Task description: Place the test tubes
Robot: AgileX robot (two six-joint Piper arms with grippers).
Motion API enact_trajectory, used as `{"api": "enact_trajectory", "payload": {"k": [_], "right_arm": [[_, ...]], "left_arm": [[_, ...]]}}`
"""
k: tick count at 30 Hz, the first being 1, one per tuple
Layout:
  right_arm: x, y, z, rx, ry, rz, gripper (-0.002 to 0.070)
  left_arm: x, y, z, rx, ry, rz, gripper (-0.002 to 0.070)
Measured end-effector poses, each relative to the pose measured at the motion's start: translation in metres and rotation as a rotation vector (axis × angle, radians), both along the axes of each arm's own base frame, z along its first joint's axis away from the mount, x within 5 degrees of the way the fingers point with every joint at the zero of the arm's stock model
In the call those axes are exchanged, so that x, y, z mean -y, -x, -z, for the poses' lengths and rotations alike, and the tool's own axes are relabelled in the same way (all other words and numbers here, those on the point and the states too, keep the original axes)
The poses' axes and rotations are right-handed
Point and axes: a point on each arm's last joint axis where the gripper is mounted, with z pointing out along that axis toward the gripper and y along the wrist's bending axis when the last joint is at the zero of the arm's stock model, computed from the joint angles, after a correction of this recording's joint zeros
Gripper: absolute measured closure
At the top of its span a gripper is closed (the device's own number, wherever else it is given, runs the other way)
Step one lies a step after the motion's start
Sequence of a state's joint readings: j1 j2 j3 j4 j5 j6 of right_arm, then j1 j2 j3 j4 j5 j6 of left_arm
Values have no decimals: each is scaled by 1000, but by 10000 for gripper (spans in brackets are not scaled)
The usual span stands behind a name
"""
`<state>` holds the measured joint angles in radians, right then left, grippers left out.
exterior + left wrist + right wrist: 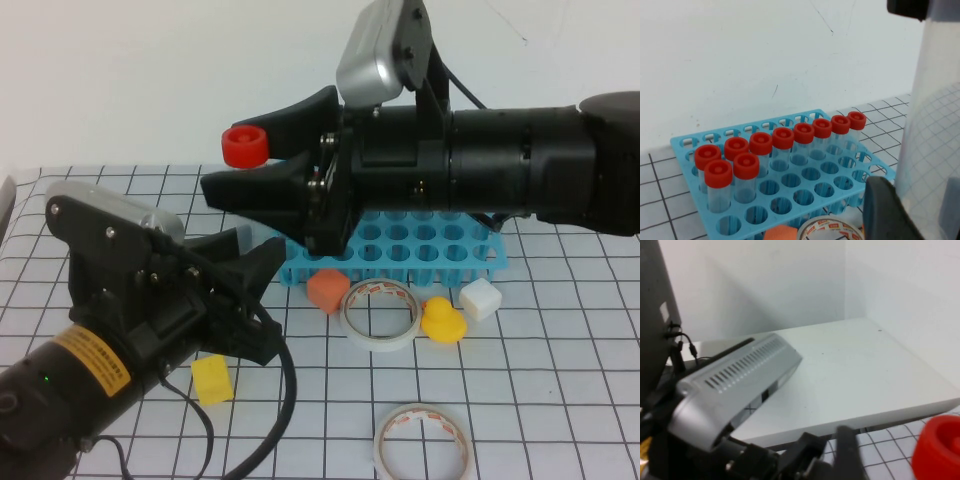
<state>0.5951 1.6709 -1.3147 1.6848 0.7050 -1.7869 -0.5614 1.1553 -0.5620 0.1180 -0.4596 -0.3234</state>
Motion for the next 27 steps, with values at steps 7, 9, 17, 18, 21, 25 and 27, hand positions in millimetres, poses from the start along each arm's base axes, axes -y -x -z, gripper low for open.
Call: {"api": "enact_trajectory", "payload": {"k": [7, 9, 17, 18, 21, 25, 27], "right_arm": [[0, -2, 0, 1, 5, 27, 391], [0, -2, 0, 1, 5, 27, 392], [0, -2, 0, 1, 3, 25, 392], [0, -2, 0, 1, 4, 27, 392], [3, -1, -7, 17, 1, 52, 392], [13, 2, -22, 46, -18, 92, 392], [19, 3, -30, 51, -33, 110, 392]], "left_arm": [[1, 1, 0, -4, 2, 18, 464], [2, 1, 0, -2, -2, 23, 464], [3, 3, 0, 44, -56, 62, 340], [4, 3, 0, 48, -62, 65, 291], [2, 4, 0, 35, -86, 62, 182], [-7, 13, -3, -9, -137, 33, 140], [-15, 21, -8, -21, -189, 14, 158]]}}
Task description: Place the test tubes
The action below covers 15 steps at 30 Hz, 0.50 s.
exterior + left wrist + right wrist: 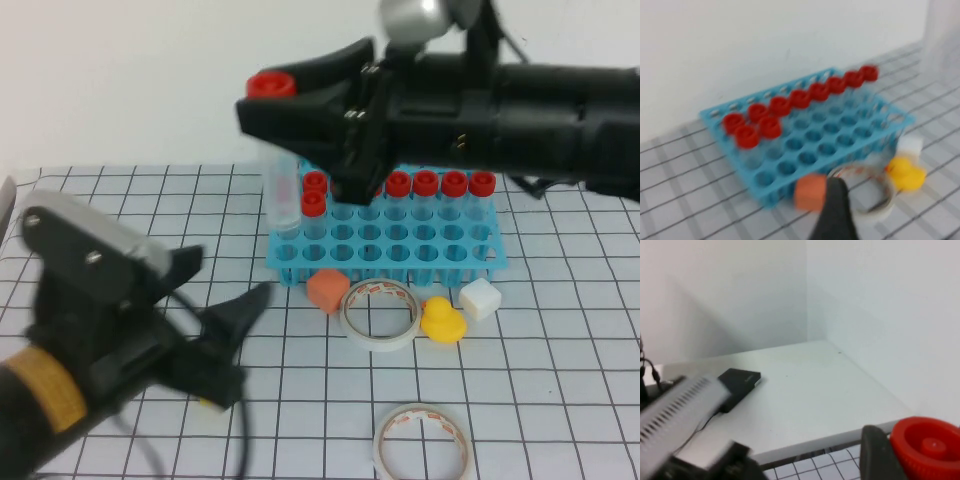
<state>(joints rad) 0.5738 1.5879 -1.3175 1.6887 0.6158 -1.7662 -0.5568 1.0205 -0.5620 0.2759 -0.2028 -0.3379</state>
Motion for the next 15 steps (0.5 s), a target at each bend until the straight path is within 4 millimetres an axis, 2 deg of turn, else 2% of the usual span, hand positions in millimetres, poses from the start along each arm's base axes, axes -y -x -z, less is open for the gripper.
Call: {"api": "enact_trajectory", "payload": {"k": [2, 4, 7, 9, 11, 15], "right_arm": [[7, 2, -2, -9, -6, 15, 392], [14, 4, 1, -33, -4, 29, 392], [23, 10, 10, -69, 8, 46, 392], [27, 17, 15, -88, 15, 48, 392], [32, 26, 19, -100, 22, 48, 393], [42, 43, 20, -100, 24, 48, 393]], "left_arm": [[-10, 11, -6, 1, -50, -19, 219], [-21, 23, -11, -4, -105, -39, 325], [-38, 45, -19, 23, -136, -60, 526], [-50, 63, -20, 50, -127, -74, 612], [-62, 81, -19, 83, -111, -86, 648], [-83, 109, -2, 94, -98, -114, 671]]}}
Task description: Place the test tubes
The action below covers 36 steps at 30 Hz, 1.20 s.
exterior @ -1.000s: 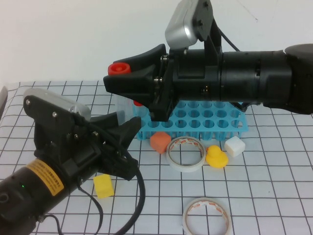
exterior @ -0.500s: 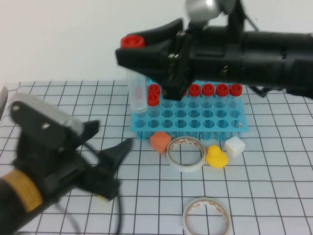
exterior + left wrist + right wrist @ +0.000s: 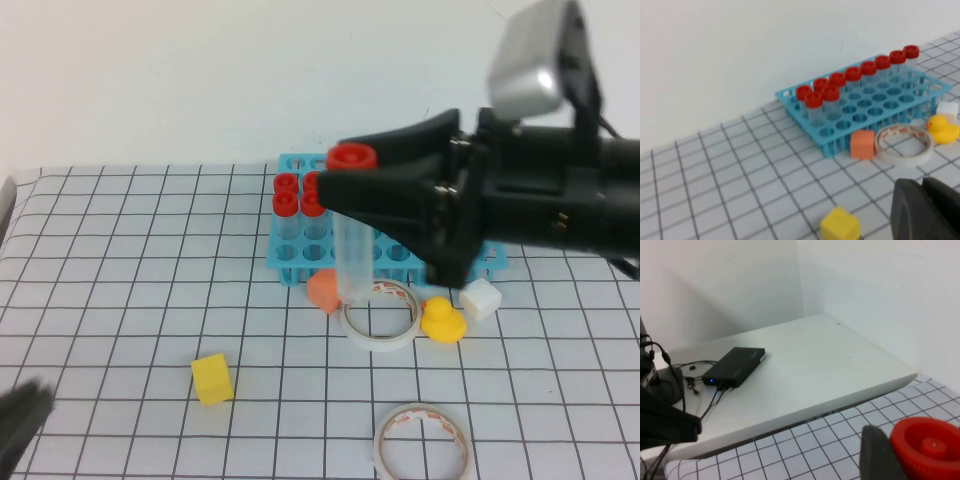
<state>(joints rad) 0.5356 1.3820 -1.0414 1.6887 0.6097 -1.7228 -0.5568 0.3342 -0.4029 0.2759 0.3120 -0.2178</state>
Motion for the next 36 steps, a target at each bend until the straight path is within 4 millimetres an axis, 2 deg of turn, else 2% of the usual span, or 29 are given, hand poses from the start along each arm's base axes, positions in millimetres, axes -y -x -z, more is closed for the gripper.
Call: {"api": "enact_trajectory", "payload": {"k": [6, 11, 19, 28, 36], "right_arm": [[12, 20, -9, 43, -14, -1, 393], [15, 25, -12, 58, -16, -5, 393], [15, 25, -12, 57, -14, -5, 393], [15, 25, -12, 71, -10, -4, 393], [10, 17, 4, 78, 77, -19, 393]], "left_arm": [[-18, 25, 26, -1, 33, -34, 675], [-26, 34, 34, 7, 44, -49, 675], [-28, 37, 41, -72, 43, -60, 675], [-28, 38, 42, -83, 53, -59, 675], [-28, 38, 42, -84, 56, -60, 675]]}}
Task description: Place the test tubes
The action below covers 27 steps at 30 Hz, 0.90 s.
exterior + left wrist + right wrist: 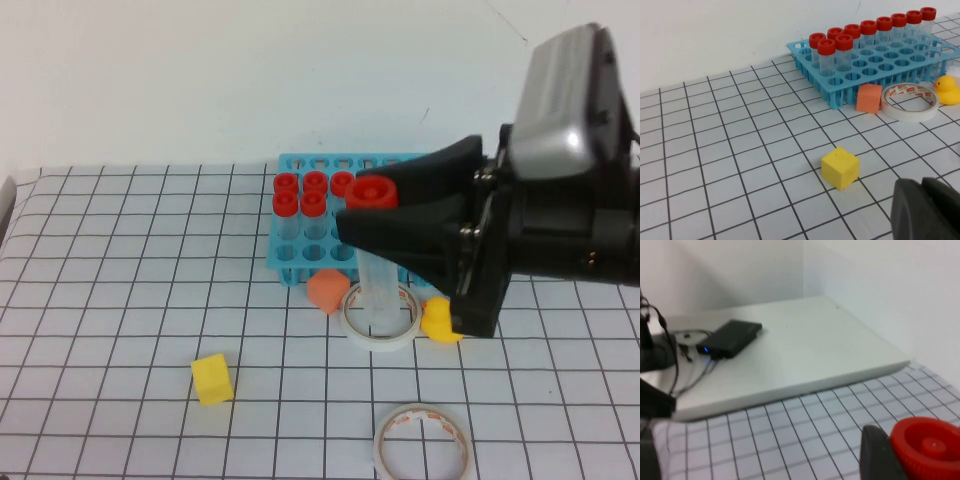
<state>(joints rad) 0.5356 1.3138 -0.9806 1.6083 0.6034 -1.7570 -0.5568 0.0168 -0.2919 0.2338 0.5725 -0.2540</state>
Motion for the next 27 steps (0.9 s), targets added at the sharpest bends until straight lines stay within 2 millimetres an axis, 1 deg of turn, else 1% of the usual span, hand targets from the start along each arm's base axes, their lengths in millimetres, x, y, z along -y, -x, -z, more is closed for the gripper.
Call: {"api": "enact_trajectory", "payload": {"k": [4, 6, 8, 11, 13, 15, 18, 19, 21, 23, 24, 27], "right_arm": [[1, -5, 8, 32, 81, 27, 393], [3, -9, 12, 34, 138, 71, 393], [4, -13, 17, -2, 182, 151, 393], [3, -25, 23, -118, 196, 346, 393], [3, -34, 27, -193, 143, 480, 393], [0, -44, 30, -253, 29, 599, 393], [-9, -60, 33, -242, -166, 681, 393], [-13, -65, 36, -238, -223, 685, 393], [-24, -75, 41, -146, -335, 642, 393], [-34, -81, 47, -28, -412, 569, 393], [-44, -85, 57, 82, -466, 502, 393], [-52, -90, 78, 142, -447, 474, 393]], "left_arm": [[0, 0, 0, -1, 0, 0, 675], [0, 0, 0, -1, 0, 0, 675], [0, 0, 0, -1, 0, 0, 675], [0, 0, 0, -1, 0, 0, 675], [0, 0, 0, -1, 0, 0, 675], [0, 0, 0, -1, 0, 0, 675], [0, 0, 0, -1, 0, 0, 675], [0, 0, 0, -1, 0, 0, 675], [0, 0, 0, -1, 0, 0, 675], [0, 0, 0, -1, 0, 0, 676], [0, 0, 0, -1, 0, 0, 676], [0, 0, 0, -1, 0, 0, 676]]}}
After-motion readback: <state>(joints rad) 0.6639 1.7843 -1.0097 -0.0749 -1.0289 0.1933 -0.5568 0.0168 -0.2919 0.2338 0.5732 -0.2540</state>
